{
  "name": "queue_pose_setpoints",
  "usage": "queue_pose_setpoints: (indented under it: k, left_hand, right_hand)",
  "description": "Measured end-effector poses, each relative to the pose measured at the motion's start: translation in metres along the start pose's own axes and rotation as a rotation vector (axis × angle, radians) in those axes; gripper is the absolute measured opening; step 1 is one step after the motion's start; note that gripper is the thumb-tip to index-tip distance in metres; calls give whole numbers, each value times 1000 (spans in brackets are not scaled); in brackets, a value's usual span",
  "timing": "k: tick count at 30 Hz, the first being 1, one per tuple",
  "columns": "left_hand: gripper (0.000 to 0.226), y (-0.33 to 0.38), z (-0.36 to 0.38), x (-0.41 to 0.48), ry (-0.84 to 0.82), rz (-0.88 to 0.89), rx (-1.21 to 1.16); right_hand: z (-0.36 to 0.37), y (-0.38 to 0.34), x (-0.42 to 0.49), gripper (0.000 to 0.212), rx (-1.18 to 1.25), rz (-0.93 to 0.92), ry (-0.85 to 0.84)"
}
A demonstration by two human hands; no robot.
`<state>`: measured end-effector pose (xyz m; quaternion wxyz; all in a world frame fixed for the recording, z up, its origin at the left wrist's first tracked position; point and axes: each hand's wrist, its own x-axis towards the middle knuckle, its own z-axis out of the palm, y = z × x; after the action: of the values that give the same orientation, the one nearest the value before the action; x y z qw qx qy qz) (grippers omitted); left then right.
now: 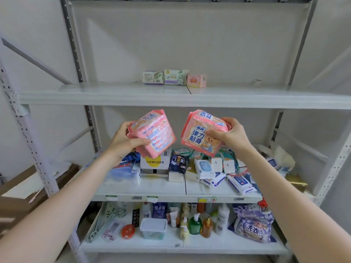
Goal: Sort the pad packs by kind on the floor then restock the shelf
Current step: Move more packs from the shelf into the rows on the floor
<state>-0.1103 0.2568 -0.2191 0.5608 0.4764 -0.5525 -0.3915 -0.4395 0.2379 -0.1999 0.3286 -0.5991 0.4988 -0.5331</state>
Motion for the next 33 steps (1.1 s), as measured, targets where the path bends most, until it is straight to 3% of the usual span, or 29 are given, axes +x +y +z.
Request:
queue_pose_setpoints:
  k: [8, 12, 17, 33]
  left_hand:
    - [107, -78, 13, -80, -111, -133, 83]
    - [98, -133, 23, -116, -161, -226, 111]
    - [93, -209, 42, -162, -202, -355, 124]
    - [85, -437, 105, -235, -423, -616, 255]
  right_hand:
    - [-2, 78, -102, 86, -23, 145, 9]
    - [-1, 128, -151, 101, -24, 229, -8]
    - [-2, 202, -207, 88, -79, 343, -42]
    - [-3, 422, -336, 89, -194, 697, -100]
